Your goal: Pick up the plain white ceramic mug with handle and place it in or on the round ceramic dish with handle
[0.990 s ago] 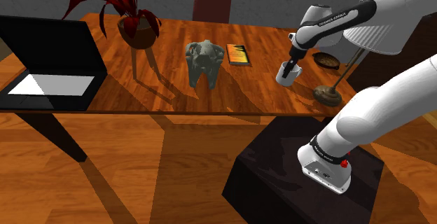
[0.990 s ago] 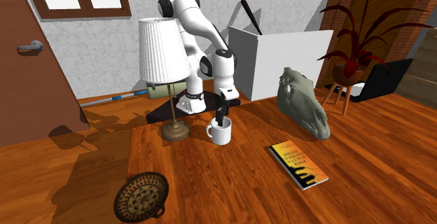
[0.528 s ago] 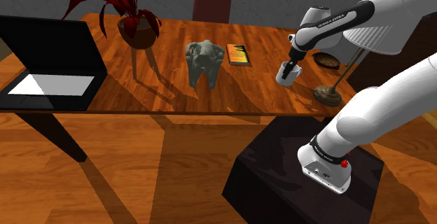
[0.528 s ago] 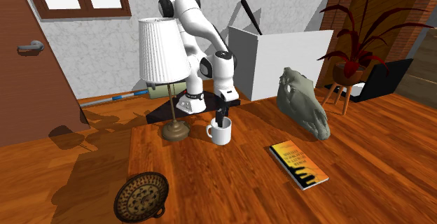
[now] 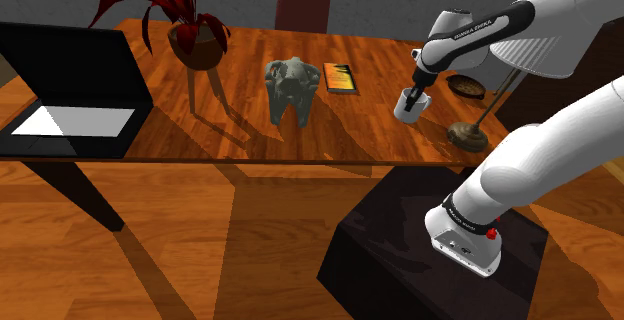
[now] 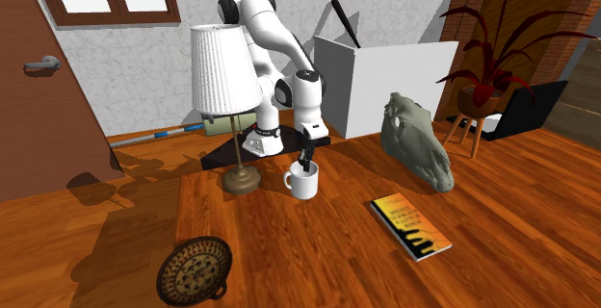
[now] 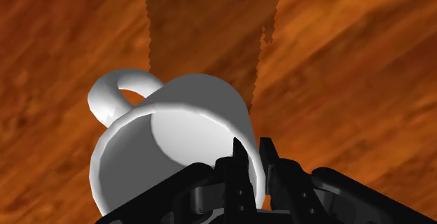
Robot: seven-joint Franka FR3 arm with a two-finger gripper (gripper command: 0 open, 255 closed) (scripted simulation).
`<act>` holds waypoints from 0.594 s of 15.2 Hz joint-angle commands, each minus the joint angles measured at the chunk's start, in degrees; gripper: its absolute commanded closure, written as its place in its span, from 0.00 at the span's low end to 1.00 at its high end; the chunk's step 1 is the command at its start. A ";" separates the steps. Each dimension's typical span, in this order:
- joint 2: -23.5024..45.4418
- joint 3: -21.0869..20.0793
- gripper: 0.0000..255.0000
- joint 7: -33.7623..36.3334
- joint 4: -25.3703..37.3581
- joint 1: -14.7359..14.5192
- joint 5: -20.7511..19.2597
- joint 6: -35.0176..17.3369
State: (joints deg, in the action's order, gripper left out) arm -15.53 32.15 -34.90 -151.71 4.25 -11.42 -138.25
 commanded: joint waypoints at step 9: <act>-4.09 -1.38 1.00 1.18 1.89 0.78 -1.23 5.83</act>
State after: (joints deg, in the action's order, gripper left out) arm -18.95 31.04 -33.92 -150.27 4.94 -12.50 -133.53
